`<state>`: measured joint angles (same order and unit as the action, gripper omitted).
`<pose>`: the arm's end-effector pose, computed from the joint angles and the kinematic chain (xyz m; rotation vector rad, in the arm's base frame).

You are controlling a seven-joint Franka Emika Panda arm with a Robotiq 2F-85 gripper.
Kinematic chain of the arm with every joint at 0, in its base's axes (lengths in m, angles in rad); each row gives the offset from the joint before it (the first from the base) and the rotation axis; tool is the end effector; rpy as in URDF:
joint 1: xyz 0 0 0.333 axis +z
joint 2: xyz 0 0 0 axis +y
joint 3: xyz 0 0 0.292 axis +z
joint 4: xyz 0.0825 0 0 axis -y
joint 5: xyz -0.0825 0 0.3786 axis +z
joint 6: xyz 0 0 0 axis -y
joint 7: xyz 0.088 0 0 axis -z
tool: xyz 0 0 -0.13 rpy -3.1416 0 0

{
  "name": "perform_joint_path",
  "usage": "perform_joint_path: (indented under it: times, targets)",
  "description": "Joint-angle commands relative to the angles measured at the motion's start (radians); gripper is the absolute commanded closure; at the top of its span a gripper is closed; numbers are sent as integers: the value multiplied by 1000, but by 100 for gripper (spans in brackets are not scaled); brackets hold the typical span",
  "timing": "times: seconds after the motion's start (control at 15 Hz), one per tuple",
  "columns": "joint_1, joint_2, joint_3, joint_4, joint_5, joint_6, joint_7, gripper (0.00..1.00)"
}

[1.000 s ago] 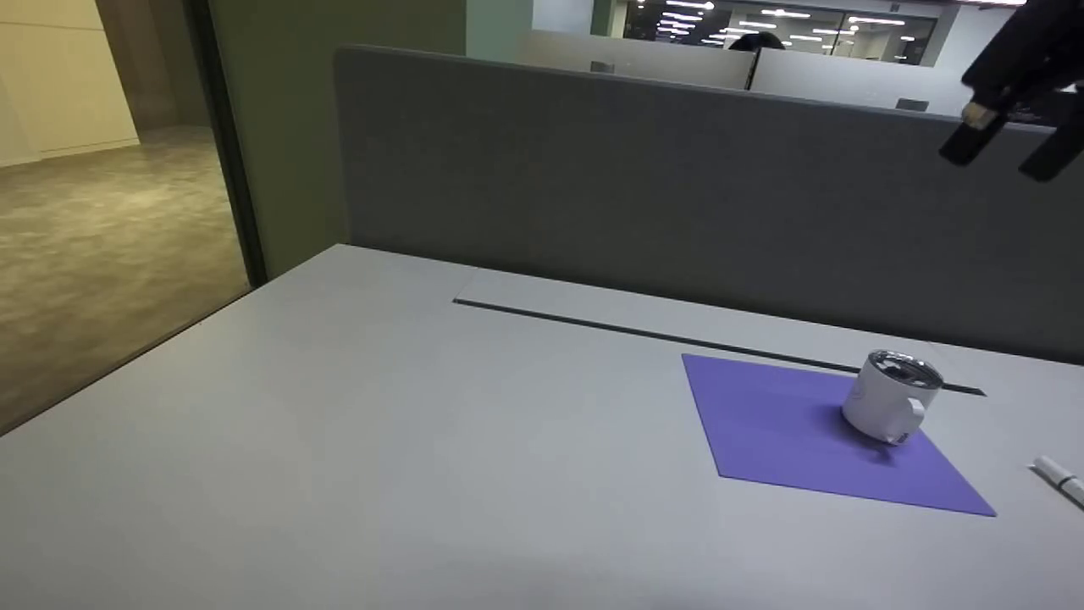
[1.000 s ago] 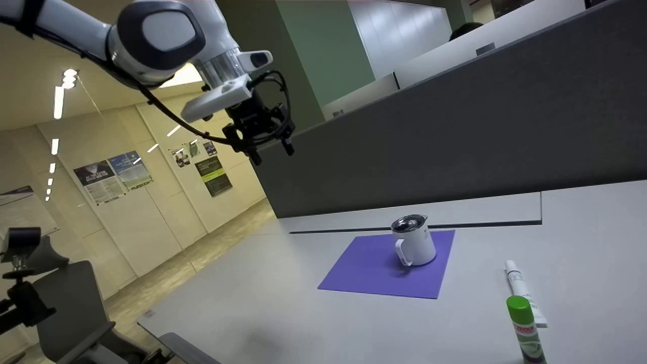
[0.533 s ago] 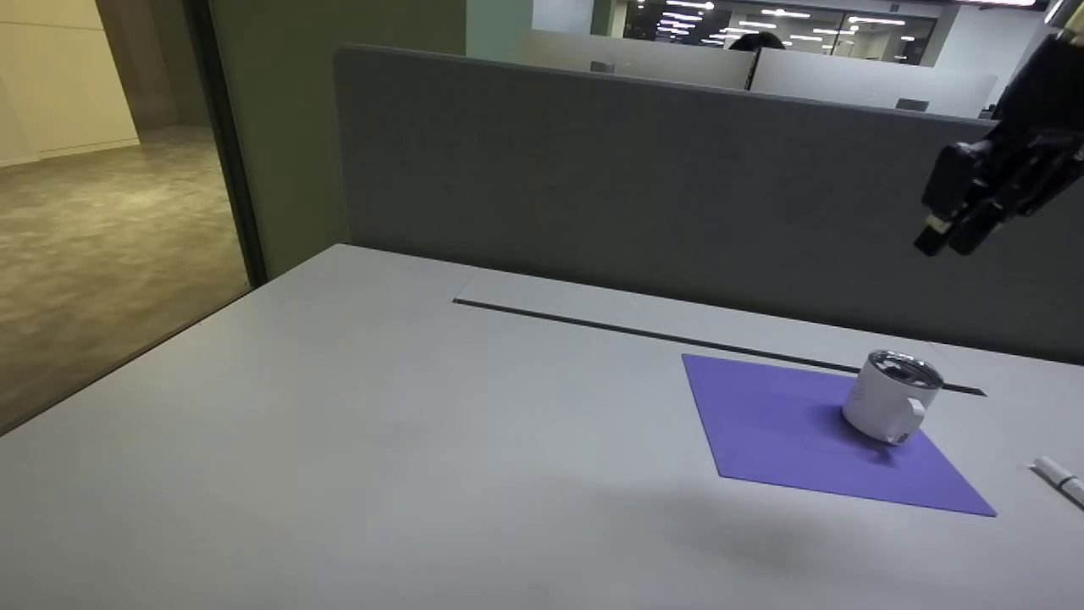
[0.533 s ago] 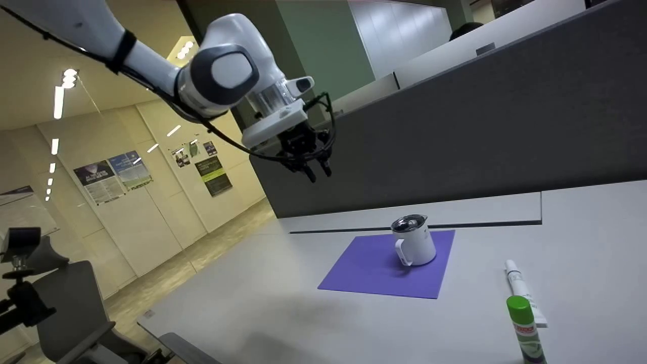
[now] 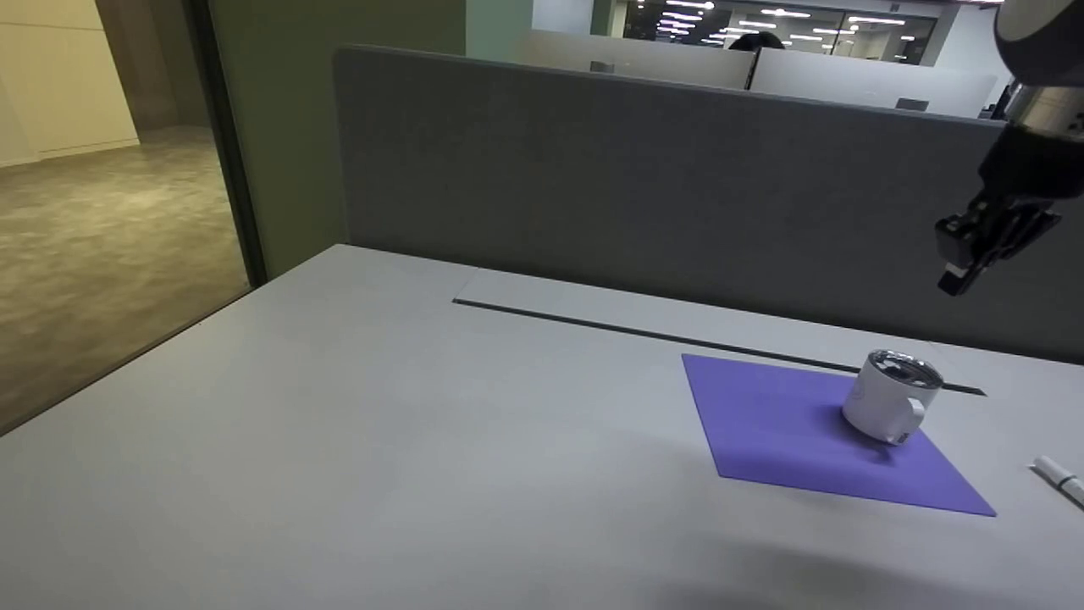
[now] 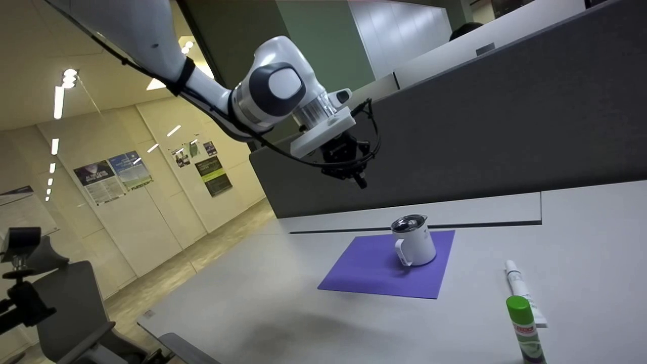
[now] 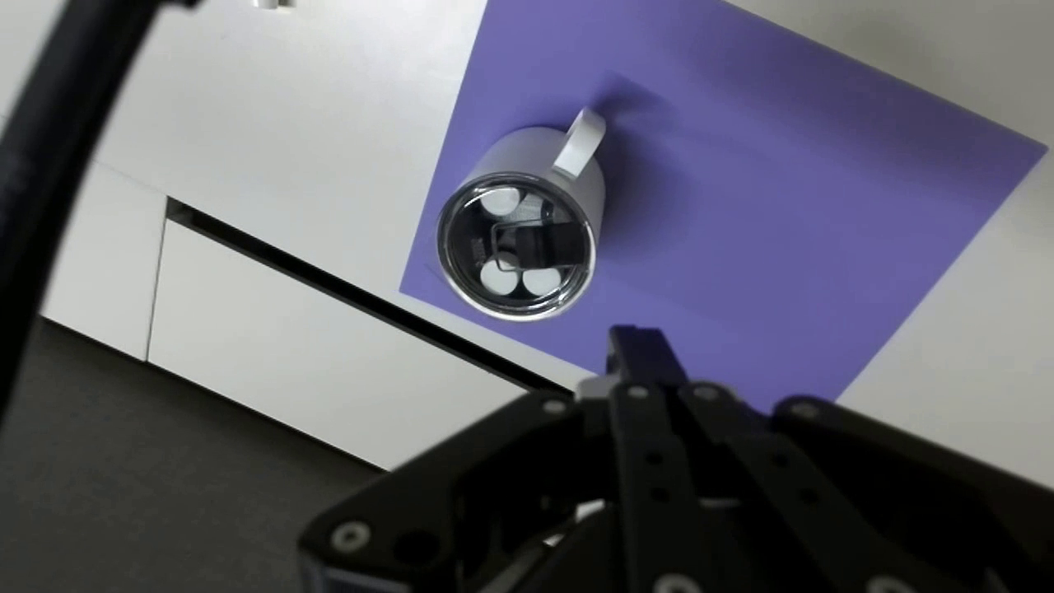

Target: Remove the silver object from the white mug

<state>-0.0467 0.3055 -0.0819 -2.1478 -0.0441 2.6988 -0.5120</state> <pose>0.5830 -0.0743 0.2425 2.9327 0.6369 0.3296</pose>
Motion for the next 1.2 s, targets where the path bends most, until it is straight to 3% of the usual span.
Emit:
perform_joint_path:
  times: [0.0, 0.53, 1.13]
  targets:
    - [-37, -2, 40, -1, -24, -2, 19, 99]
    - [-37, -4, 46, -2, -23, -2, 18, 100]
    - [-55, 166, 21, 120, -101, 84, 85, 100]
